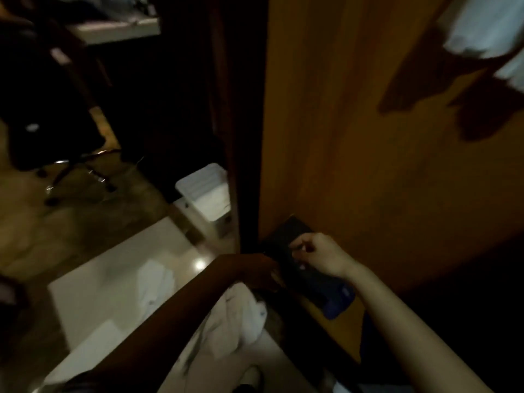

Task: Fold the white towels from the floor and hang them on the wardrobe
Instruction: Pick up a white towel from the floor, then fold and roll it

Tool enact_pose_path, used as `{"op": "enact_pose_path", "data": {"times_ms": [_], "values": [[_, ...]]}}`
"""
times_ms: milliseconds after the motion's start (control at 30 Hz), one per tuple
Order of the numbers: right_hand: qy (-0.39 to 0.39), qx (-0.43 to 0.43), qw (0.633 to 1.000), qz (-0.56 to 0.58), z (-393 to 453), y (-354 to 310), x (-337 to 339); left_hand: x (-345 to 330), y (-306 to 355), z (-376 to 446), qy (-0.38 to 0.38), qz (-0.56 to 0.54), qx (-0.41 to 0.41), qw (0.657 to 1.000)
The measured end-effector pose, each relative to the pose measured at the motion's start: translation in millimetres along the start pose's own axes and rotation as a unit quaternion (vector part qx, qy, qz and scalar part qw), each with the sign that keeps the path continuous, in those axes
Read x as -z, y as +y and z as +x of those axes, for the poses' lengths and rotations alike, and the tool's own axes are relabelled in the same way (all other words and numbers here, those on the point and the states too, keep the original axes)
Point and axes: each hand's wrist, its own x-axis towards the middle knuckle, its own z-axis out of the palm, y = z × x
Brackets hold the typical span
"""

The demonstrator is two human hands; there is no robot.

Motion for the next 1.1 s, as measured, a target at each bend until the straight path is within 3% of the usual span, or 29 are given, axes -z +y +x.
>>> {"op": "enact_pose_path", "data": {"times_ms": [167, 333, 433, 533, 633, 900, 1100], "values": [[-0.068, 0.008, 0.997, 0.039, 17, -38, -108, -51, -118, -44, 0.006, 0.006, 0.051, 0.999], [-0.069, -0.014, 0.992, 0.104, 29, -66, -215, -118, -235, -75, 0.068, -0.080, 0.130, 0.986], [-0.062, -0.042, 0.991, 0.115, 44, -77, -288, -168, -309, -88, 0.137, -0.162, 0.175, 0.961], [-0.054, -0.073, 0.989, 0.120, 58, -79, -377, -228, -387, -92, 0.234, -0.259, 0.216, 0.912], [-0.078, -0.107, 0.986, 0.099, 69, -79, -461, -295, -452, -92, 0.288, -0.375, 0.280, 0.836], [-0.103, -0.153, 0.977, 0.103, 122, -28, -633, -452, -593, -41, 0.262, -0.520, 0.412, 0.701], [-0.124, -0.187, 0.965, 0.133, 178, 40, -748, -555, -677, 36, 0.266, -0.616, 0.472, 0.572]]}}
